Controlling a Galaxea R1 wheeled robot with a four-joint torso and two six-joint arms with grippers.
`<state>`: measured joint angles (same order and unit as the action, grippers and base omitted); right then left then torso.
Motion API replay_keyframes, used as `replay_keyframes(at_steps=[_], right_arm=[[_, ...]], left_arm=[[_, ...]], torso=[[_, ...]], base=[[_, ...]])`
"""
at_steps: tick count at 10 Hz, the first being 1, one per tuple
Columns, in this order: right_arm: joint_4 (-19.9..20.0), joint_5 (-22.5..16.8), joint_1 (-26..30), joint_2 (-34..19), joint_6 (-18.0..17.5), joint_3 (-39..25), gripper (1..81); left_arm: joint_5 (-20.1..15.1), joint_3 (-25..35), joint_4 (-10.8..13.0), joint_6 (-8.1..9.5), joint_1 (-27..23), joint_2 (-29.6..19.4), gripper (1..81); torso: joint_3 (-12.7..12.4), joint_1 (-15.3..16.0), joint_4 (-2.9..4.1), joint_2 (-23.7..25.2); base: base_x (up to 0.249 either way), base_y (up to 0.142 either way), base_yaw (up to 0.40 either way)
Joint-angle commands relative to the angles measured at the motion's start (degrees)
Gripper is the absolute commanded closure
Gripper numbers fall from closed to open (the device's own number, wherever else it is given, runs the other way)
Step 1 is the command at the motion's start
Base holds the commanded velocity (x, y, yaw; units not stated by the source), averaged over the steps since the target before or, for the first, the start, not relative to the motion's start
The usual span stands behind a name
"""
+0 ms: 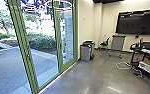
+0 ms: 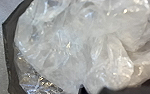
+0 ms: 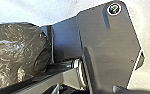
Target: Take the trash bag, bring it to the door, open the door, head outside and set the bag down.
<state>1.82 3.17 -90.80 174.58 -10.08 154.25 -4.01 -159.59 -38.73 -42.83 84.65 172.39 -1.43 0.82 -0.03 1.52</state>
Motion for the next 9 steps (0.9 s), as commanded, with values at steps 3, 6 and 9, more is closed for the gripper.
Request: replay_keyframes(at_steps=[3,6,9], right_arm=[[-0.59,-2.99,2.41,0.44,0.15,-0.19,1.0],[-0.76,-2.99,2.41,0.53,0.15,-0.19,1.0],[-0.76,-2.99,2.50,0.53,0.15,-0.19,1.0]], left_arm=[[-2.05,-0.20,0.32,-0.24,-3.39,0.07,81.1],[-1.97,-0.20,0.32,-0.33,-3.39,0.24,81.1],[-1.97,-0.20,0.32,-0.33,-3.39,0.07,81.1]], torso=[[0.00,0.00,0.00,0.00],[0.00,0.00,0.00,0.00],[0.00,0.00,0.00,0.00]], base=[[0.169,0.000,0.000],[0.169,0.000,0.000],[0.169,0.000,0.000]])
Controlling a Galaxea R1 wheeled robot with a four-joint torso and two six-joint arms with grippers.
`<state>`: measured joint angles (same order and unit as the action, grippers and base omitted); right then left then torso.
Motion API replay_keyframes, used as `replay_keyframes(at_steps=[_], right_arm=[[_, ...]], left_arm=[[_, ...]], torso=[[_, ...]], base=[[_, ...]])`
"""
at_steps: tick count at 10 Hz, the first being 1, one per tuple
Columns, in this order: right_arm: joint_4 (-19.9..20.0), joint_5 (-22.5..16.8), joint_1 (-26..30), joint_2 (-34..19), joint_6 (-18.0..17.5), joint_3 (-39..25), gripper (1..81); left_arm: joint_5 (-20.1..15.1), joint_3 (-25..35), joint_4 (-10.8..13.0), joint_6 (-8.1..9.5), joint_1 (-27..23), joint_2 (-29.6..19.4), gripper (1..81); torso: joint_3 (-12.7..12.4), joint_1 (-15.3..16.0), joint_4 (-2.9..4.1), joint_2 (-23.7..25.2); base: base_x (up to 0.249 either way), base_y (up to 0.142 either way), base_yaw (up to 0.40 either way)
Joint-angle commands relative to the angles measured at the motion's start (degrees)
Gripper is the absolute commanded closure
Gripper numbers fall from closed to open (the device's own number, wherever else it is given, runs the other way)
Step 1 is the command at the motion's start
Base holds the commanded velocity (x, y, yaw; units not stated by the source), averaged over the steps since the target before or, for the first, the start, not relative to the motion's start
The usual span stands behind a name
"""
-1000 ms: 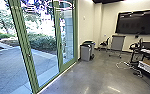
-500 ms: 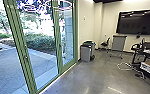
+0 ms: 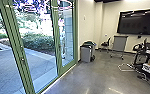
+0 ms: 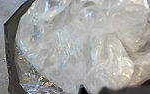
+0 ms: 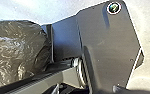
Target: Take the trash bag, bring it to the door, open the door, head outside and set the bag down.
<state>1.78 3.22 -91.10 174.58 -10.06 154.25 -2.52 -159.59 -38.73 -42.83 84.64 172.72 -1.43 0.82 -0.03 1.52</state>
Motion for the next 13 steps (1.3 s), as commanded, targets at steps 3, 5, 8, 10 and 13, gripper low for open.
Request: replay_keyframes(at_steps=[3,5,8,10,13], right_arm=[[-1.08,-3.04,2.81,0.53,0.13,-0.19,1.0],[-1.08,-3.04,2.98,0.53,0.13,-0.19,1.0],[-1.08,-3.04,3.07,0.53,0.13,-0.01,1.0],[-1.08,-3.04,2.98,0.53,0.13,0.42,1.0],[-1.08,-3.04,3.06,0.53,0.13,0.43,1.0]], left_arm=[[-3.45,-0.20,0.32,-0.24,-3.38,0.00,81.1],[-3.45,-0.20,0.32,-0.32,-3.38,0.00,81.1],[-3.45,-0.20,0.41,-0.33,-3.38,0.00,81.1],[-3.45,-0.20,0.41,-0.33,-3.47,0.09,81.1],[-3.45,-0.20,0.41,-0.33,-3.47,0.18,81.1]], torso=[[0.00,0.00,0.00,0.00],[0.00,0.00,0.00,0.00],[0.00,0.00,0.00,0.00],[0.00,0.00,0.00,0.00],[0.00,0.00,0.00,0.00]], base=[[0.169,0.000,0.000],[0.170,0.000,0.000],[0.170,0.000,0.000],[0.170,0.000,0.000],[0.170,0.000,0.000]])
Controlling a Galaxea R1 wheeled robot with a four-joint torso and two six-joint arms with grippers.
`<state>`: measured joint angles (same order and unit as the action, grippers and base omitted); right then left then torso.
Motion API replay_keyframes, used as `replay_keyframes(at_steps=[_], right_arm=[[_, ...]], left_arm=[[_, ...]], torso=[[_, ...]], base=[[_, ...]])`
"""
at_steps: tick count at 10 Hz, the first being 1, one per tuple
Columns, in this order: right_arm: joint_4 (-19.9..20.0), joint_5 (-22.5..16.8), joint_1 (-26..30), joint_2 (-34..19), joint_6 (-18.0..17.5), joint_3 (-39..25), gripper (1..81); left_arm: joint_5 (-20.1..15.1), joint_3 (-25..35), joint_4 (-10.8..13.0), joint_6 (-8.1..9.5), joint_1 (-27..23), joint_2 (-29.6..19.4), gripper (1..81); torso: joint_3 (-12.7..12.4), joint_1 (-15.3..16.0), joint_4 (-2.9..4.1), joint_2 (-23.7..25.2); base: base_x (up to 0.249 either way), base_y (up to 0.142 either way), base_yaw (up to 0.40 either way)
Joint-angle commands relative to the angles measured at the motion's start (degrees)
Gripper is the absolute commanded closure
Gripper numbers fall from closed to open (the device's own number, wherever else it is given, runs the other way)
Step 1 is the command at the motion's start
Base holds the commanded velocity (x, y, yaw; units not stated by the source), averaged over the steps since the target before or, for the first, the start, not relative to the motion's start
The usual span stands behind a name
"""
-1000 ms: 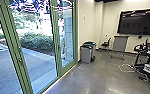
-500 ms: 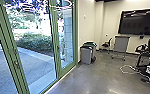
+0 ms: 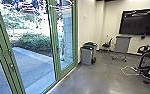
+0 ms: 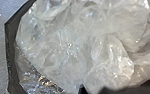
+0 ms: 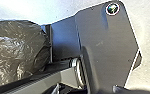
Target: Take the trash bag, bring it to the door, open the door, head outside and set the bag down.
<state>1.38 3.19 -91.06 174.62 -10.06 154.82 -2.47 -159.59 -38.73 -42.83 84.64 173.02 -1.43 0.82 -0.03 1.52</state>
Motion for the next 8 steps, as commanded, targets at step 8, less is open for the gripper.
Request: replay_keyframes(at_steps=[8], right_arm=[[-0.76,-3.02,3.04,0.58,0.13,-0.14,1.0]], left_arm=[[-3.50,-0.20,0.41,-0.33,-3.47,-0.04,81.1]], torso=[[0.00,0.00,0.00,0.00]], base=[[0.170,-0.053,0.000]])
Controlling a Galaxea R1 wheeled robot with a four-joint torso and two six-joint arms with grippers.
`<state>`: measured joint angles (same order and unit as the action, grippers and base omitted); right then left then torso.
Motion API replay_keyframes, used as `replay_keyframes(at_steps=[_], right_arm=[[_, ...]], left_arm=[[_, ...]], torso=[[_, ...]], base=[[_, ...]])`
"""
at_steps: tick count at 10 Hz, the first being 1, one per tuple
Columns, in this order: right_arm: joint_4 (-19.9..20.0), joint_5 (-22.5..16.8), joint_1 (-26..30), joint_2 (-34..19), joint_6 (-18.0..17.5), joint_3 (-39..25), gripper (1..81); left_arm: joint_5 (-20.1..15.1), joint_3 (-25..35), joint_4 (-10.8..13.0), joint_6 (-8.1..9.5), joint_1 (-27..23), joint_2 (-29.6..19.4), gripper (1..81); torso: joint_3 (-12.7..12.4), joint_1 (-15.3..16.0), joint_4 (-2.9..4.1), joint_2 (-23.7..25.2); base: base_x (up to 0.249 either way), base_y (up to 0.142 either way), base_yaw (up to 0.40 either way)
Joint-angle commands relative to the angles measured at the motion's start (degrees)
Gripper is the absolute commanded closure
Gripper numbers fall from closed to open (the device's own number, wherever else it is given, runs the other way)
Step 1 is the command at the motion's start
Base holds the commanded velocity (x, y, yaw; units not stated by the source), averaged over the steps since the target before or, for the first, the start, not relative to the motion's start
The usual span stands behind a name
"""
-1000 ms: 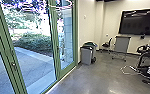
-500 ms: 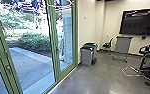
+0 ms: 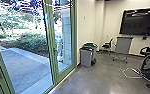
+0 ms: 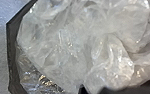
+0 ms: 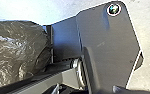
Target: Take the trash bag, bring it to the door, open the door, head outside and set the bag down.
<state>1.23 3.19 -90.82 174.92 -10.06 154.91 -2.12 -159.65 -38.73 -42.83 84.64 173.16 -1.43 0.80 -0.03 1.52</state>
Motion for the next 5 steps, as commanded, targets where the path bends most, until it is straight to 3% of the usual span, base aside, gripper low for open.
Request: replay_keyframes(at_steps=[1,2,5], right_arm=[[-0.62,-3.02,2.88,0.28,0.21,-0.23,1.0],[-0.62,-3.02,2.79,0.28,0.13,-0.23,1.0],[-0.62,-3.02,2.70,0.28,0.13,-0.23,1.0]], left_arm=[[-3.86,-0.14,0.41,-0.33,-3.47,-0.17,81.1],[-3.86,-0.14,0.41,-0.33,-3.47,-0.09,81.1],[-3.86,-0.14,0.50,-0.50,-3.56,-0.17,81.1]], torso=[[0.00,0.00,0.00,0.00],[0.00,0.02,0.00,0.00],[0.00,0.02,0.00,0.00]], base=[[0.170,-0.072,0.000],[0.170,-0.072,0.000],[0.170,0.000,0.000]])
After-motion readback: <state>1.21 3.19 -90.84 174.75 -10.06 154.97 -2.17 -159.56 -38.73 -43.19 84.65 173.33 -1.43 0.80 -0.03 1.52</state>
